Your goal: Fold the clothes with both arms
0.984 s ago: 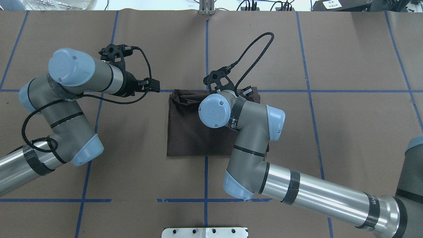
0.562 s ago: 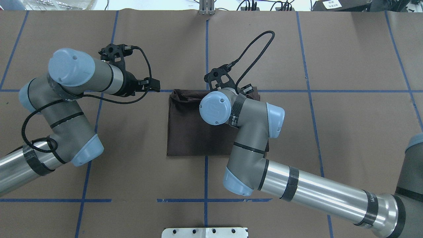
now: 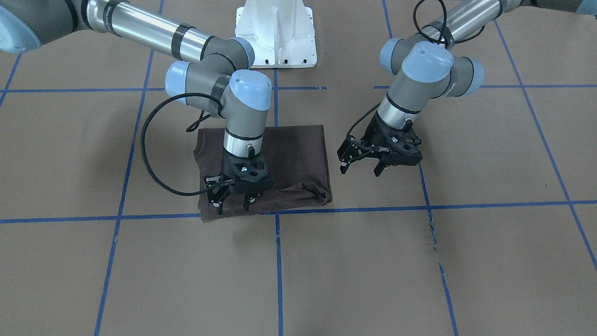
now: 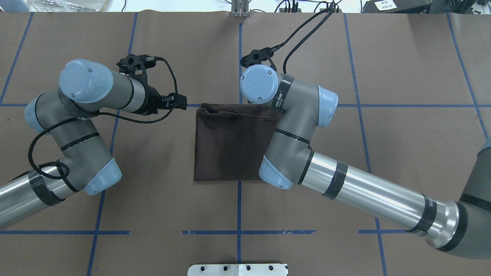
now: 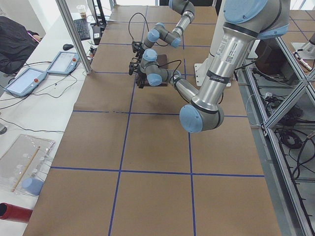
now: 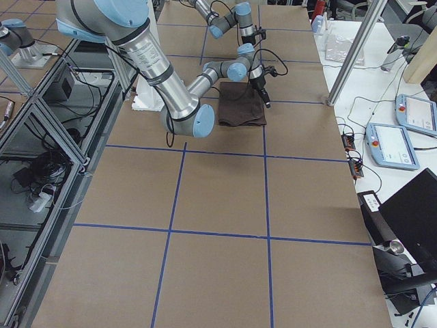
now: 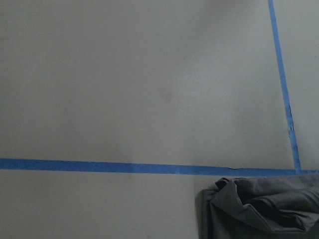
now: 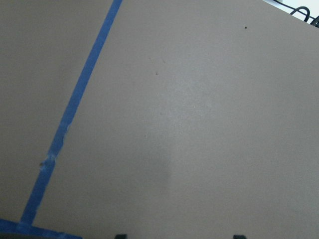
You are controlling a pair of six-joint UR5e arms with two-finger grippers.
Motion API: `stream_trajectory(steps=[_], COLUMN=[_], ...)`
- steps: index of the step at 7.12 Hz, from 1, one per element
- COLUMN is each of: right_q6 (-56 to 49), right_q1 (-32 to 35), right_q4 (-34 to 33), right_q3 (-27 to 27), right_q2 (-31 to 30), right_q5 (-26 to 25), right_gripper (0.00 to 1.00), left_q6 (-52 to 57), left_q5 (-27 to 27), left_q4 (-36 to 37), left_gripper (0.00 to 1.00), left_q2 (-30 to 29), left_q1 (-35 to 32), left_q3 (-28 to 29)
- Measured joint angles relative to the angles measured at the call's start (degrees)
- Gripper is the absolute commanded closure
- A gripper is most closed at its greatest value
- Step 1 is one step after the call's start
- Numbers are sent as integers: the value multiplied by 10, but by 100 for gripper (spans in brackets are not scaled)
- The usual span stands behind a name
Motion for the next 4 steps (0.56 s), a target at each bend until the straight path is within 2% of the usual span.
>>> stream_trajectory(steps=[2,4], right_q6=[-3,-7], right_q1=[57,98], right_q4=[-1,-1], right_q3=[23,53], right_q2=[-2,-24], right_q5=[100,164], right_gripper=[0,0], left_q6=[-1,-4], left_q5=[20,67], left_q4=[63,96], left_gripper=[0,0], left_q2=[-41,-65], left_q1=[30,74], left_q3=[5,10])
